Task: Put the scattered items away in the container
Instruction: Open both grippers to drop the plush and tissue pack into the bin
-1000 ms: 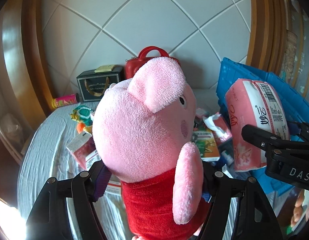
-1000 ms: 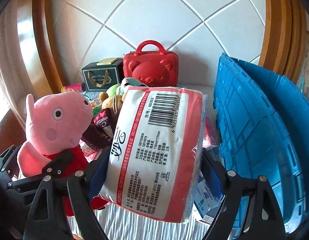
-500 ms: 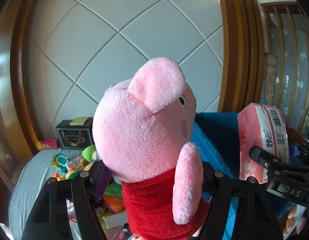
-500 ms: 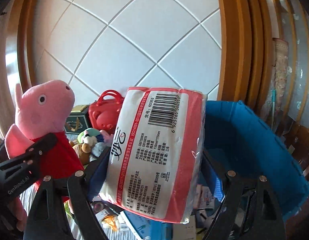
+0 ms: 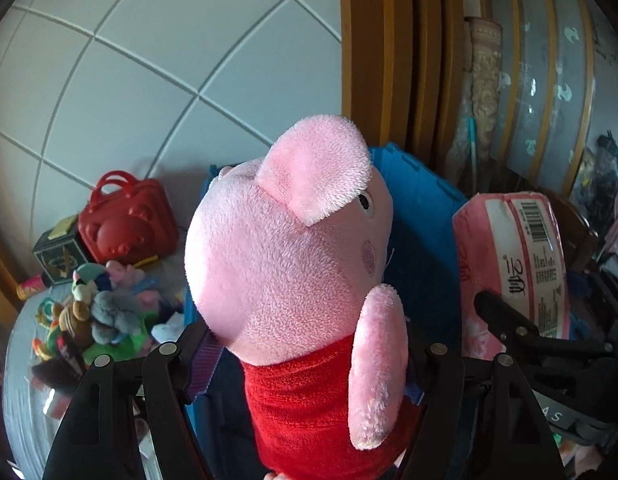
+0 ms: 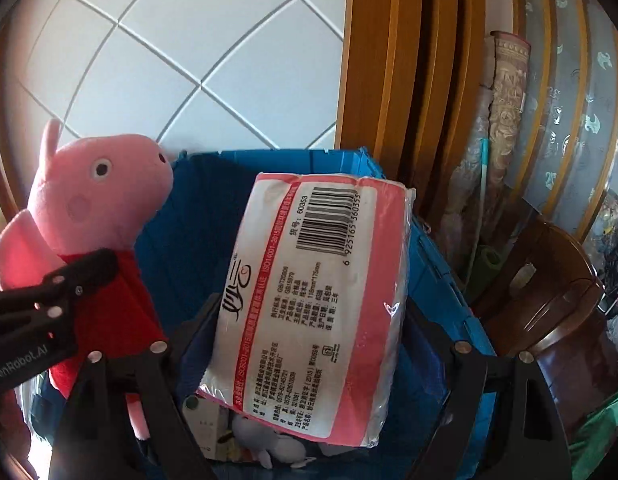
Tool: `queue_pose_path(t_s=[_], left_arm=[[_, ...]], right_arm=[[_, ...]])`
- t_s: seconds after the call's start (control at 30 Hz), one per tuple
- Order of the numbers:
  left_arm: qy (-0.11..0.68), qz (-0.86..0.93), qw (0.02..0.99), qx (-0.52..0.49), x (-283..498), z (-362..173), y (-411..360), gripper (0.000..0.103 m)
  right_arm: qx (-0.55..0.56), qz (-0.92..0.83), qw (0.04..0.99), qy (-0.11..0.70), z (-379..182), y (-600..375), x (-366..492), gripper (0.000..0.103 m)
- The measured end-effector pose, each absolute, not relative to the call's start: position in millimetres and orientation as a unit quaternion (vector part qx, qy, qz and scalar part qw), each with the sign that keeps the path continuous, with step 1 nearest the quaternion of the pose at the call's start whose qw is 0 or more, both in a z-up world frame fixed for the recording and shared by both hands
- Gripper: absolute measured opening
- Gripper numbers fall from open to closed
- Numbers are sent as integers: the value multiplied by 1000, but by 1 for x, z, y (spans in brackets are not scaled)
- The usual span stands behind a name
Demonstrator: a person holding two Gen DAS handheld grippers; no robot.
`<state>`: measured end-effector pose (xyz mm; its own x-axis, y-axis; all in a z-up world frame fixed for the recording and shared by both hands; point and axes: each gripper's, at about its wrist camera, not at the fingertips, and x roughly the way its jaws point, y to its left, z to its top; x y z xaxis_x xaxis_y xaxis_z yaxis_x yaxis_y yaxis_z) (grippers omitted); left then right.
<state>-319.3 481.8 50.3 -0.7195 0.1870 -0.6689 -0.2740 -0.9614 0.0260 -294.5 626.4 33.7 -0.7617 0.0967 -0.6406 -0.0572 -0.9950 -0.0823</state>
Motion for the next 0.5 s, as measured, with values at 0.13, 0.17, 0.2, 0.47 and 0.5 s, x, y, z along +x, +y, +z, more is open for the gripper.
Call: queue_pose_path(t_s=[0.13,0.17,0.2,0.47,0.5], left_arm=[[70,904,107,-407,-322,11,494,72],[71,901,104,-415,-323,5,495,72],[70,898,104,-423,-323,0,494,72],[64,896,99,-429,-321,-5,486,76],[64,896,99,-428,-321,-5,486,76]], right_arm=[[-377,925,24,-36,7,637,-302,84],[-386,921,20,-38,1,637,-304,84],[-395,918,17,-39,-4,637,-307,84],[-400,916,3,-43,-4,635,-309,84],[-396,917,3,-42,-2,635,-308,84]])
